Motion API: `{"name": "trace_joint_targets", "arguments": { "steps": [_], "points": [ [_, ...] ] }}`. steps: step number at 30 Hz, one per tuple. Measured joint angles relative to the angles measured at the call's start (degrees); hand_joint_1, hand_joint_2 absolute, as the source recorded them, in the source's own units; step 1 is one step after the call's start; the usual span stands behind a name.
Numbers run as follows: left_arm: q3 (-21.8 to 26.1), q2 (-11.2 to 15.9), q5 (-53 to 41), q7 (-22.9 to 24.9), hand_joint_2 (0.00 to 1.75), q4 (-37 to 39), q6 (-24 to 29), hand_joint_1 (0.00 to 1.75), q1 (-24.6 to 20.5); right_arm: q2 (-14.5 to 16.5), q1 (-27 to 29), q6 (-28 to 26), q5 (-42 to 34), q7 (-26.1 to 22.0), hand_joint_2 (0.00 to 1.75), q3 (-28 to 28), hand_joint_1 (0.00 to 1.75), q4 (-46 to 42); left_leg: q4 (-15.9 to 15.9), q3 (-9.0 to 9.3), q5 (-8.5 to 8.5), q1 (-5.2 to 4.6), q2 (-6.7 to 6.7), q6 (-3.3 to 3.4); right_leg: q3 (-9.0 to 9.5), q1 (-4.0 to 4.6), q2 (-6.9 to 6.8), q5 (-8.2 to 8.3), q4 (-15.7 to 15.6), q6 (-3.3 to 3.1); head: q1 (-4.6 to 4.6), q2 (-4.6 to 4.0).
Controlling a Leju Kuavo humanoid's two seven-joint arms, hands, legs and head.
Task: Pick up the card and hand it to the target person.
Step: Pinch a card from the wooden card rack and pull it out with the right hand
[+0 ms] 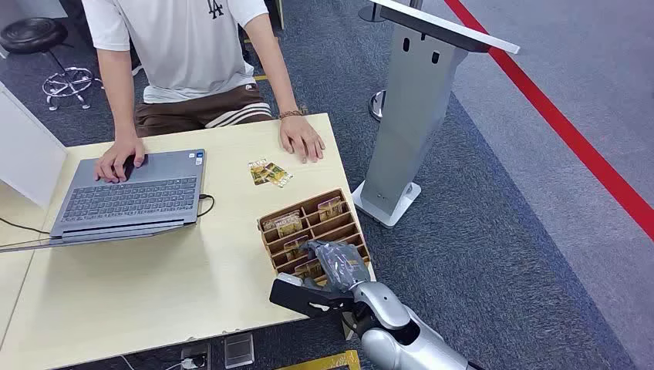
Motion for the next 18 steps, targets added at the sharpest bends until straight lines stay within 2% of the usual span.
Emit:
{"name": "trace_joint_targets", "arguments": {
  "steps": [5, 9, 12, 16, 18],
  "points": [
    [0.0, 0.0, 0.0, 0.0, 0.0, 0.0, 0.0, 0.0, 0.0, 0.0, 0.0, 0.0, 0.0, 0.0, 1.75, 0.0, 1.07, 0.0, 0.0, 0.0, 0.0, 0.0, 0.0, 0.0, 0.0, 0.0, 0.0, 0.0, 0.0, 0.0, -0.02, 0.0],
    [0.0, 0.0, 0.0, 0.0, 0.0, 0.0, 0.0, 0.0, 0.0, 0.0, 0.0, 0.0, 0.0, 0.0, 1.75, 0.0, 1.06, 0.0, 0.0, 0.0, 0.0, 0.0, 0.0, 0.0, 0.0, 0.0, 0.0, 0.0, 0.0, 0.0, -0.02, 0.0],
    [0.0, 0.0, 0.0, 0.0, 0.0, 0.0, 0.0, 0.0, -0.1, 0.0, 0.0, 0.0, 0.0, 0.0, 1.75, 0.0, 1.13, 0.1, 0.0, 0.0, 0.0, 0.0, 0.0, 0.0, 0.0, 0.0, 0.0, 0.0, 0.0, 0.0, -0.01, 0.0],
    [0.0, 0.0, 0.0, 0.0, 0.0, 0.0, 0.0, 0.0, -0.1, 0.0, 0.0, 0.0, 0.0, 0.0, 1.75, 0.0, 1.1, 0.1, 0.0, -0.01, 0.0, 0.0, 0.0, 0.0, -0.01, 0.0, 0.0, 0.0, 0.0, 0.0, 0.0, 0.0],
    [0.0, 0.0, 0.0, 0.0, 0.0, 0.0, 0.0, 0.0, -0.1, 0.0, 0.0, 0.0, 0.0, 0.0, 1.75, 0.0, 1.17, 0.1, 0.0, -0.01, 0.0, 0.0, 0.0, 0.0, -0.01, 0.0, 0.0, 0.0, 0.0, 0.0, -0.01, 0.0]
  ]
}}
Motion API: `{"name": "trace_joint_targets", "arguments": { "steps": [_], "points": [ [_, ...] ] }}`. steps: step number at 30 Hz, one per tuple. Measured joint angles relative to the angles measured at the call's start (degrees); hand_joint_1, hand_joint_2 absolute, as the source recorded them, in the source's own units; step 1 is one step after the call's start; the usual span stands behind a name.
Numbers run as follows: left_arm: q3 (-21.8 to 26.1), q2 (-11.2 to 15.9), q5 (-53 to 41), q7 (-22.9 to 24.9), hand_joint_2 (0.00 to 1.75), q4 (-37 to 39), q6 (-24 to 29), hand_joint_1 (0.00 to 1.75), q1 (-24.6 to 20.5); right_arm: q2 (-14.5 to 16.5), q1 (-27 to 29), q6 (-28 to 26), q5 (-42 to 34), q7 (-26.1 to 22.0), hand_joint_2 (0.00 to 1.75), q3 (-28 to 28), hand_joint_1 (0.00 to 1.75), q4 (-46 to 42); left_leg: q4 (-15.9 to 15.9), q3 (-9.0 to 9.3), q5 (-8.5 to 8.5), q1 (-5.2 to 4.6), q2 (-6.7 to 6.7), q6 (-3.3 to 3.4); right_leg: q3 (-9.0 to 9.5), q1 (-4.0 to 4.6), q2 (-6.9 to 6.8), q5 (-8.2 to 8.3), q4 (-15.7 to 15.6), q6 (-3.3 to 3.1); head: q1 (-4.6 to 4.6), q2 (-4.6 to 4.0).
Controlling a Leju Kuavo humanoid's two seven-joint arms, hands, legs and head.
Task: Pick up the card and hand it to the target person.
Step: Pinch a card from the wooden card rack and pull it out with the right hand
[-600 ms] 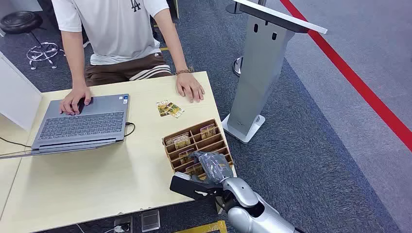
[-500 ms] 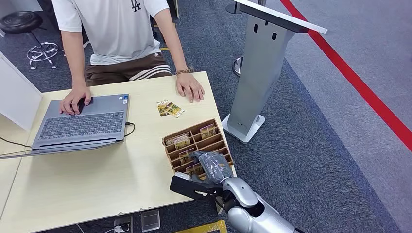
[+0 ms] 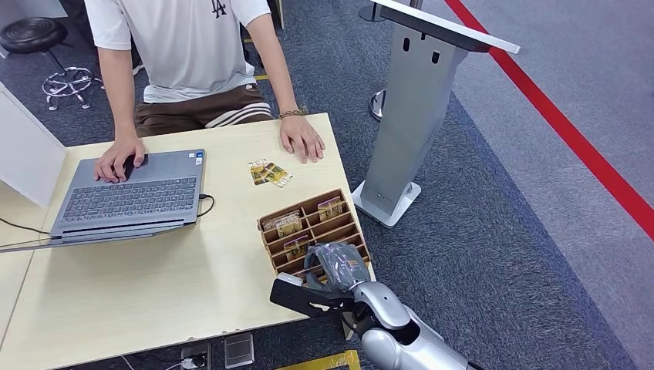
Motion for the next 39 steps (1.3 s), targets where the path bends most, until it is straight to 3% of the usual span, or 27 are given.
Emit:
{"name": "trace_joint_targets", "arguments": {
  "steps": [3, 9, 13, 39],
  "points": [
    [0.0, 0.0, 0.0, 0.0, 0.0, 0.0, 0.0, 0.0, 0.0, 0.0, 0.0, 0.0, 0.0, 0.0, 1.75, 0.0, 1.37, 0.1, 0.0, 0.0, 0.0, 0.0, 0.0, 0.0, 0.0, 0.0, 0.0, 0.0, 0.0, 0.0, -0.01, 0.0],
    [0.0, 0.0, 0.0, 0.0, 0.0, 0.0, -0.1, 0.0, 0.0, 0.0, 0.0, 0.0, -0.1, -0.1, 1.75, 0.0, 1.48, 0.2, 0.0, 0.01, 0.0, 0.0, 0.0, 0.0, 0.01, 0.0, 0.0, 0.0, 0.0, 0.0, -0.01, 0.0],
    [-0.1, 0.0, 0.0, -0.5, 1.75, 0.0, -0.7, 0.0, 0.0, 0.0, 0.0, 0.1, -0.1, -0.2, 1.75, 0.0, 1.75, 0.2, 0.0, 0.01, 0.0, 0.0, 0.0, 0.0, 0.01, 0.0, 0.0, 0.0, 0.0, 0.0, 0.01, 0.0],
    [-1.0, 0.6, 0.1, -1.4, 1.75, 0.0, 1.0, 0.0, 0.5, 0.0, 0.0, -1.4, -2.1, -2.6, 1.75, -0.3, 1.75, -1.5, 0.0, 0.02, 0.0, 0.0, 0.0, 0.0, 0.01, 0.0, 0.0, 0.0, 0.0, 0.0, 0.01, 0.0]
  ]
}}
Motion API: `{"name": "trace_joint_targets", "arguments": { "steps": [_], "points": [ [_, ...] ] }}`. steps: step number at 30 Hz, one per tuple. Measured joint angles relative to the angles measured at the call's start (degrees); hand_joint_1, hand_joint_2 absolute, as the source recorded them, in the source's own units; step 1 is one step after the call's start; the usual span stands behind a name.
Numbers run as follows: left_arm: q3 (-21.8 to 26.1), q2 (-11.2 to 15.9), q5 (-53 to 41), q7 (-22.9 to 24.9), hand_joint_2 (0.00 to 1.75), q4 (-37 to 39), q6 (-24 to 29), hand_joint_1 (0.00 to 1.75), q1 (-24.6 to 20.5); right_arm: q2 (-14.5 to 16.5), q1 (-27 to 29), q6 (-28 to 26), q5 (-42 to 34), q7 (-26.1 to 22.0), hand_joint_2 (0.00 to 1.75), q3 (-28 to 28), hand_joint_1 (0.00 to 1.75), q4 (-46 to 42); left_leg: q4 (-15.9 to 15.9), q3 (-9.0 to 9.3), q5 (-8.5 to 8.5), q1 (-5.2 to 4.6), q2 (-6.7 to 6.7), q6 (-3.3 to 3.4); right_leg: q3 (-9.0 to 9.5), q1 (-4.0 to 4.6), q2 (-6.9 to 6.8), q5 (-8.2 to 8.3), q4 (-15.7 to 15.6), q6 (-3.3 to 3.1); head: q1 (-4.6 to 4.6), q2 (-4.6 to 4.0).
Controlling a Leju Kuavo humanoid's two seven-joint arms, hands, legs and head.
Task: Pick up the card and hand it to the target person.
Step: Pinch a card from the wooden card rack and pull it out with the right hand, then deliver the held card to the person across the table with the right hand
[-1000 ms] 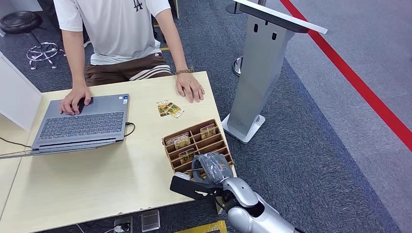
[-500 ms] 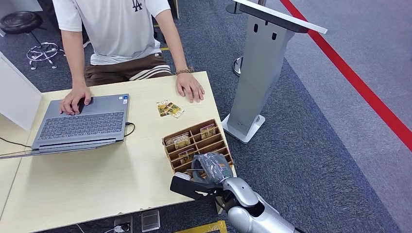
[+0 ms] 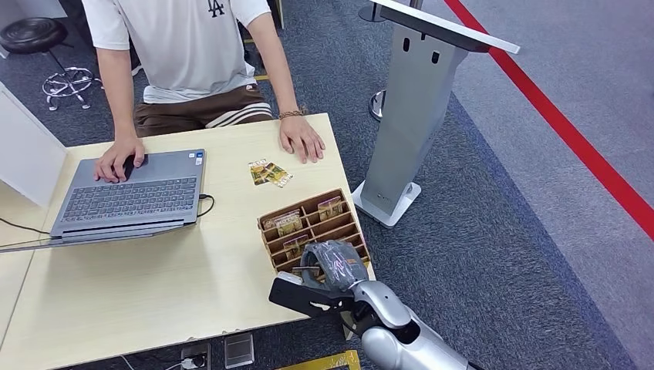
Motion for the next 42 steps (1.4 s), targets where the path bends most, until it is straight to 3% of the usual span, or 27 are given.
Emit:
{"name": "trace_joint_targets", "arguments": {
  "steps": [9, 13, 18, 20, 27, 42],
  "points": [
    [0.0, 0.3, 0.7, -0.8, 1.75, 0.0, 0.2, 0.0, 0.8, -2.2, 0.2, -6.9, 5.6, -1.7, 1.75, -2.3, 1.75, -12.0, 0.0, 0.01, 0.0, 0.0, 0.01, 0.0, -0.02, 0.0, 0.0, 0.0, 0.0, 0.0, 0.0, 0.0],
    [0.0, 0.3, 0.7, -0.9, 1.75, 0.0, 0.4, 0.0, 0.8, -3.0, 0.7, -16.3, 11.9, -5.9, 1.75, -3.1, 1.75, -16.8, 0.0, 0.02, 0.0, 0.0, 0.01, 0.0, -0.01, 0.0, 0.0, 0.0, 0.0, 0.0, -0.01, 0.0],
    [0.0, 0.3, 0.7, -0.5, 1.75, 0.0, 1.1, 0.0, 0.4, -3.1, 1.6, -33.2, 20.6, -9.9, 1.75, -3.1, 1.75, -18.2, 0.0, 0.01, 0.0, 0.0, 0.01, 0.0, 0.01, 0.0, 0.01, 0.0, 0.0, 0.0, 0.01, 0.0],
    [-0.1, 0.2, 0.7, -0.5, 1.75, 0.0, 1.3, 0.0, 0.2, -3.0, 1.9, -36.2, 22.7, -10.5, 1.75, -3.1, 1.75, -18.0, 0.0, 0.02, 0.0, 0.0, 0.02, 0.0, 0.02, 0.0, 0.01, 0.0, 0.0, 0.0, -0.01, 0.0],
    [-0.4, 0.2, 0.7, -0.4, 1.75, 0.0, 1.5, 0.0, 0.2, -0.5, 2.5, -36.5, 29.4, -13.9, 1.75, -4.0, 1.75, -16.6, 0.0, 0.02, 0.0, 0.01, 0.01, 0.0, 0.02, 0.01, 0.0, 0.0, 0.0, 0.0, -0.04, 0.0],
    [-0.4, 0.0, 0.8, 0.0, 1.75, 0.0, 2.0, 0.0, 0.5, 3.3, 2.2, -36.5, 32.2, -15.0, 1.75, -5.6, 1.75, -12.9, 0.0, 0.0, 0.0, 0.01, 0.01, 0.0, 0.02, 0.01, 0.0, 0.0, 0.0, 0.0, -0.03, 0.0]
  ]
}}
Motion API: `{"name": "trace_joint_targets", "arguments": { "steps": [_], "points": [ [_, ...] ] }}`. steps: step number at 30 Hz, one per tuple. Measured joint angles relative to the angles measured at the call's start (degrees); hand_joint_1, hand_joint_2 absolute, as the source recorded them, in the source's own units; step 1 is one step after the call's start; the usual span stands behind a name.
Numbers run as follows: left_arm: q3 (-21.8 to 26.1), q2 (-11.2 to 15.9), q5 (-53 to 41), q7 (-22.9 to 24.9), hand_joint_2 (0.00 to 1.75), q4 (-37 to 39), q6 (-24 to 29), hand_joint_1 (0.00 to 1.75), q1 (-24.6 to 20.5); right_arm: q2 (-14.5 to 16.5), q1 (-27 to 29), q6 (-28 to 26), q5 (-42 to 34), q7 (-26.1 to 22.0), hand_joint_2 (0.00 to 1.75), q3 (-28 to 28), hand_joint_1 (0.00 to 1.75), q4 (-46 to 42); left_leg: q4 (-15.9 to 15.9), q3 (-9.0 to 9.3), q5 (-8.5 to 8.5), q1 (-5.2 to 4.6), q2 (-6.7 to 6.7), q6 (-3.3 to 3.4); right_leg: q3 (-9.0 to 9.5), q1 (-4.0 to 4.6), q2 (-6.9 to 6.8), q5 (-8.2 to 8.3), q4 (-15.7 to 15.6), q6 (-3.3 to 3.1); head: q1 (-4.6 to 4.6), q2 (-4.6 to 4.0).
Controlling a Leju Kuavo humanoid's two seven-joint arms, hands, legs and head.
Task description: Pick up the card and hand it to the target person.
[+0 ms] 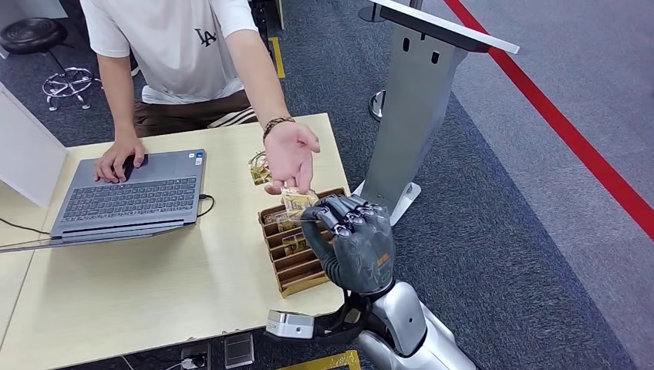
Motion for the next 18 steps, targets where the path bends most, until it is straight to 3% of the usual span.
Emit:
{"name": "trace_joint_targets", "arguments": {
  "steps": [6, 10, 12, 16, 18],
  "points": [
    [0.0, 0.0, 0.2, 0.1, 1.75, 0.0, 0.2, 0.0, 0.0, 1.6, -0.3, 0.0, -0.8, -2.0, 1.75, -0.4, 1.75, 2.4, 0.0, -0.01, 0.0, 0.0, 0.0, 0.0, 0.0, 0.0, 0.0, 0.0, 0.0, 0.0, 0.01, 0.0],
    [-0.1, 0.0, 0.3, 0.4, 1.75, 0.0, 0.7, 0.0, 0.2, 2.5, -0.3, 0.0, -1.5, -2.9, 0.0, -0.9, 0.0, 3.8, 0.0, -0.01, 0.0, 0.0, 0.0, 0.0, -0.01, 0.0, 0.0, 0.0, 0.0, 0.0, 0.04, 0.0],
    [-0.4, 0.0, 0.1, 0.6, 1.75, 0.0, 1.0, 0.0, 0.3, 2.8, -0.3, 0.0, -1.7, -3.0, 0.0, -1.3, 0.0, 4.5, 0.0, -0.01, 0.0, 0.0, 0.0, 0.0, -0.01, 0.0, 0.0, 0.0, 0.0, 0.0, 0.03, 0.0],
    [-1.0, 0.0, -0.2, 0.9, 0.0, 0.0, 1.4, 0.0, 0.4, 3.5, 0.0, 0.0, -6.5, -6.0, 0.0, -2.2, 0.0, 5.9, 0.0, 0.0, 0.0, 0.0, 0.0, 0.0, -0.01, 0.0, 0.0, 0.0, 0.0, 0.0, 0.05, 0.0],
    [-1.0, 0.0, 0.0, 1.0, 0.0, 0.0, 1.4, 0.0, 0.5, 4.0, 0.3, 0.0, -11.5, -8.7, 0.0, -2.9, 0.0, 6.7, 0.0, 0.0, 0.0, 0.0, 0.0, 0.0, -0.01, 0.0, 0.0, 0.0, 0.0, 0.0, 0.03, 0.0]
  ]
}}
